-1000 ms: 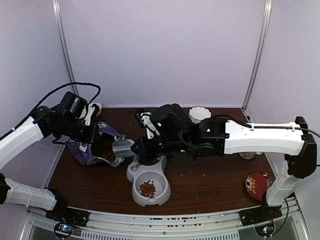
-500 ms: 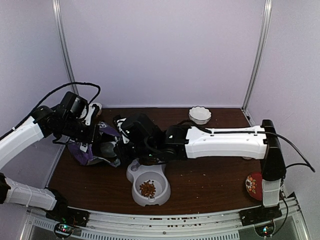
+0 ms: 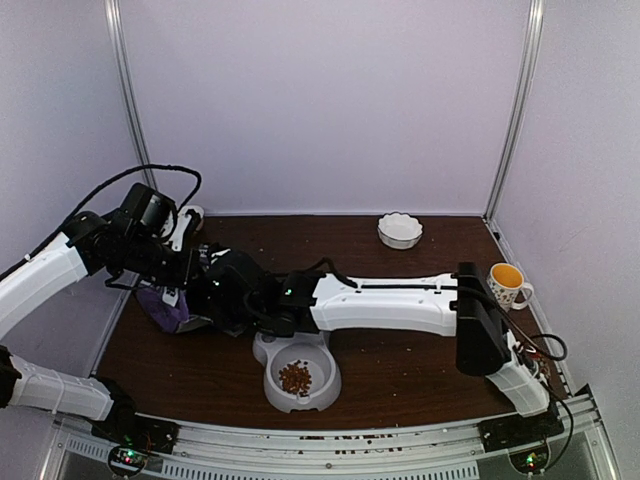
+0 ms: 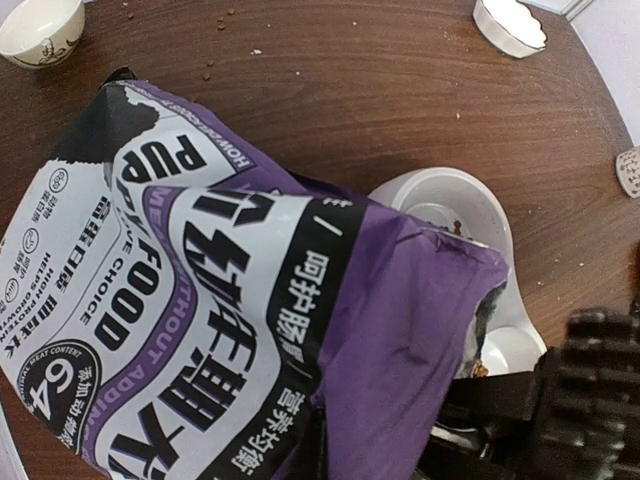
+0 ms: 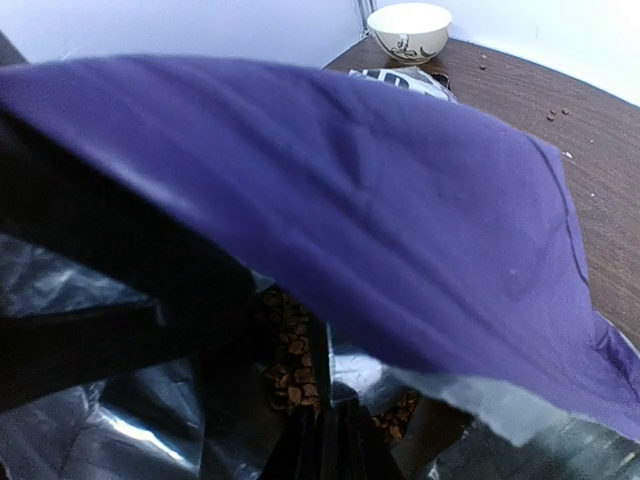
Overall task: Serve the pet food
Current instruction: Insert the spatula into the pet food bag, then collect the pet food from the pet food bag.
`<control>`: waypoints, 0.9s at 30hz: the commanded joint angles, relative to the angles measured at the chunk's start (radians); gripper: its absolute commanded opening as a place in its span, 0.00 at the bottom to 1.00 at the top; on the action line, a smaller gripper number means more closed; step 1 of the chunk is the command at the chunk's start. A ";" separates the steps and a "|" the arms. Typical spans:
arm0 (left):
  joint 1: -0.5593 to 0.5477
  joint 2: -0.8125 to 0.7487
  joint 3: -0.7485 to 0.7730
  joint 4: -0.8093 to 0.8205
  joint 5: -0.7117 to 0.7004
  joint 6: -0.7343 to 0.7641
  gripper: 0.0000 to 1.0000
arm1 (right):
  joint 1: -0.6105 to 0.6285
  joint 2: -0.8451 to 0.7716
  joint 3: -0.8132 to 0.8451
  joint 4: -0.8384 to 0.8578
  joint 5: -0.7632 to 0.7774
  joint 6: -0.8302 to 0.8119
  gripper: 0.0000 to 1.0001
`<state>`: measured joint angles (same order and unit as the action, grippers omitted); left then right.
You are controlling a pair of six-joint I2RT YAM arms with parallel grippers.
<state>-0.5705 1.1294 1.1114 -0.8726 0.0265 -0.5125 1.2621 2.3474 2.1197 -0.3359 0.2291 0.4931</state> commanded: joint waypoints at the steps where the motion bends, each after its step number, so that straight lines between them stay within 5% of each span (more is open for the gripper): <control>1: -0.015 -0.021 0.032 0.108 0.101 -0.020 0.00 | -0.016 0.058 0.079 -0.025 0.064 0.013 0.00; 27: -0.017 0.000 0.028 0.138 0.160 -0.035 0.00 | -0.029 0.248 0.240 -0.113 -0.159 0.133 0.00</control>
<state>-0.5682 1.1397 1.1084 -0.8852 0.0566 -0.5331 1.2419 2.5378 2.3554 -0.4316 0.1856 0.5934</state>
